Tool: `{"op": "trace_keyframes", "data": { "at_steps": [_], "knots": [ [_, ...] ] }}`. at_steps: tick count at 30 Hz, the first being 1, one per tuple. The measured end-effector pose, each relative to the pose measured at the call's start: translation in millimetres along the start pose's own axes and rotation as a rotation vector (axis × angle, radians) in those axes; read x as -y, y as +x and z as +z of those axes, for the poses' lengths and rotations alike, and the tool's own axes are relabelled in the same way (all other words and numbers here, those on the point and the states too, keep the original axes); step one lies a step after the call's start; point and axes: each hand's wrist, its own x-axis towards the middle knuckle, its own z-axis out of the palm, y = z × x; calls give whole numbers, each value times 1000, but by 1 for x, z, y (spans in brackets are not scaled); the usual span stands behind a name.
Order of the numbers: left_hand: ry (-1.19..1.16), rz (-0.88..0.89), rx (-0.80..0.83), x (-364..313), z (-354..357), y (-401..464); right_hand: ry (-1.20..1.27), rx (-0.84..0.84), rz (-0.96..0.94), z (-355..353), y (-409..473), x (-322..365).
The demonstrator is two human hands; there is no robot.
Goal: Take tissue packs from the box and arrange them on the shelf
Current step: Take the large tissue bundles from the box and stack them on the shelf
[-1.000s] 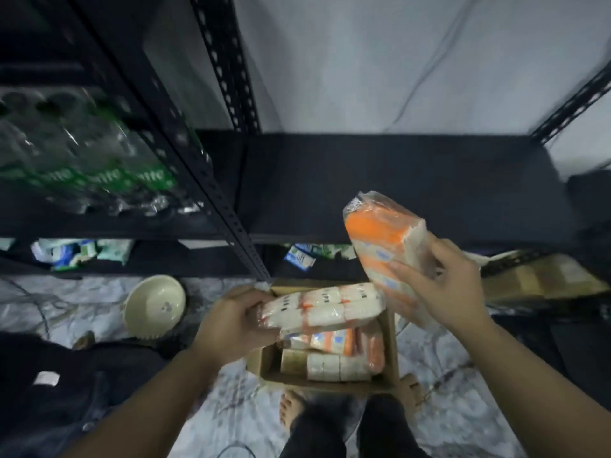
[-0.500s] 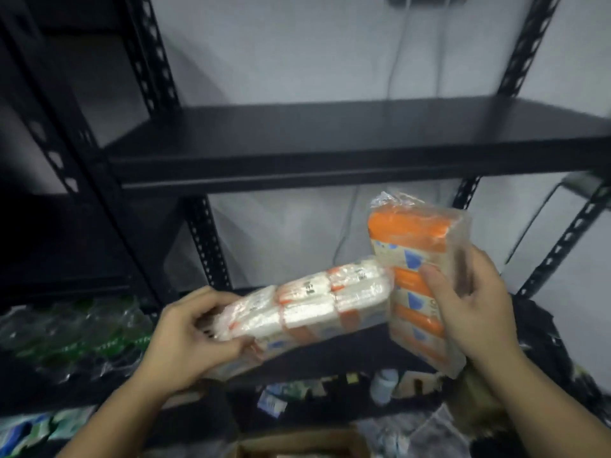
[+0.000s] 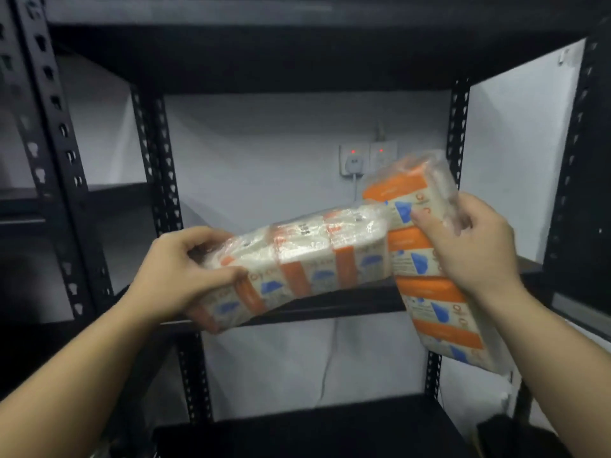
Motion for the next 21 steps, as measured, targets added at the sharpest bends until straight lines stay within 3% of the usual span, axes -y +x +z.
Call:
{"op": "trace_keyframes", "data": {
  "at_steps": [8,13,18,21],
  "knots": [
    [263,46,-50,13,14,71,-154,38,-143,22,61,-8],
    [547,151,39,49,42,74,-301,221,-196,45,74,-23],
    [472,76,192,95,61,64,-441,334,-266,73,64,-36],
    [415,56,175,103,68,66,-523,355,-289,87,58,-39]
  ]
}}
